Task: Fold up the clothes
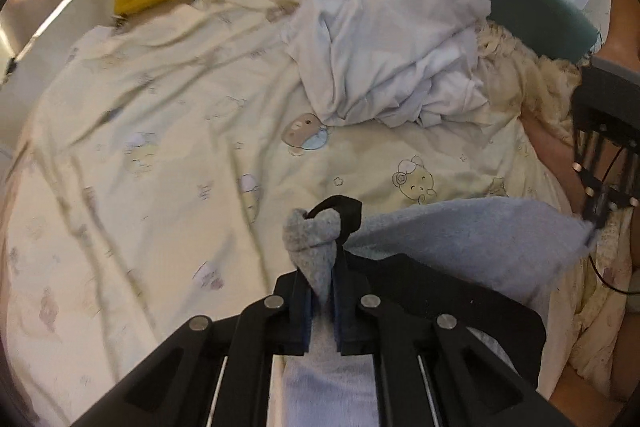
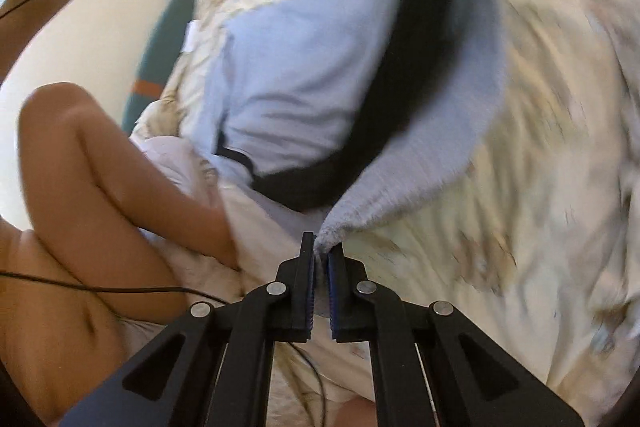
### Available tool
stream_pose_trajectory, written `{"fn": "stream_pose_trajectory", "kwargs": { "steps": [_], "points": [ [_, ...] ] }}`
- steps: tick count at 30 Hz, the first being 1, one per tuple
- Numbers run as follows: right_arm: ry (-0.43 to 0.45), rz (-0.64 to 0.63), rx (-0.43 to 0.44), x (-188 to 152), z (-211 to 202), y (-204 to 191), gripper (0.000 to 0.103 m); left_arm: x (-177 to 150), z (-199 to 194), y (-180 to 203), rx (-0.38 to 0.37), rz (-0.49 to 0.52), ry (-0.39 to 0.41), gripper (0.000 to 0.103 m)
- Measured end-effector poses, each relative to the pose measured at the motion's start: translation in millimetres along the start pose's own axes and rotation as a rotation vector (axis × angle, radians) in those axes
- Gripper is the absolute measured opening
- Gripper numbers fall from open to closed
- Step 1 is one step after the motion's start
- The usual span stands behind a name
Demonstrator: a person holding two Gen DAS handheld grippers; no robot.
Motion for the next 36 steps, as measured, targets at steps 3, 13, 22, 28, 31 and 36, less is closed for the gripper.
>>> {"fn": "stream_pose_trajectory", "kwargs": {
  "steps": [3, 13, 22, 28, 31, 36],
  "points": [
    [-0.029, -0.089, 0.015, 20.4, -0.7, -43.3, 0.005, -20.9, -31.4, 1.4, 0.050, -0.039, 0.035, 0.007],
    [-0.114, -0.305, 0.136, 85.4, 64.2, -207.8, 0.005, -187.1, -151.6, -6.3, 0.233, -0.257, 0.114, 0.007],
    [-0.170, -0.432, 0.280, 138.4, 199.7, -326.4, 0.005, -368.4, -193.5, -8.1, 0.340, -0.498, 0.116, 0.007],
    [-0.242, -0.456, 0.337, 153.0, 307.9, -360.6, 0.005, -484.6, -182.6, 0.5, 0.356, -0.670, 0.093, 0.008],
    [-0.295, -0.436, 0.300, 153.7, 358.6, -353.3, 0.005, -531.6, -170.4, 2.2, 0.347, -0.782, 0.088, 0.011],
    [-0.415, -0.379, 0.221, 139.8, 427.4, -330.9, 0.012, -590.7, -158.8, 10.2, 0.383, -0.943, 0.076, 0.031]
  ]
}}
Point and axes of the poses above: each gripper's, at about its wrist camera, not at the fingertips, and z roughly the way its jaws point, y to its right, x to its top, the point moved 9 cm from there along z, roughly the way its jaws point, and after that the axes turned 3 degrees about z, right-handed, at the moved point
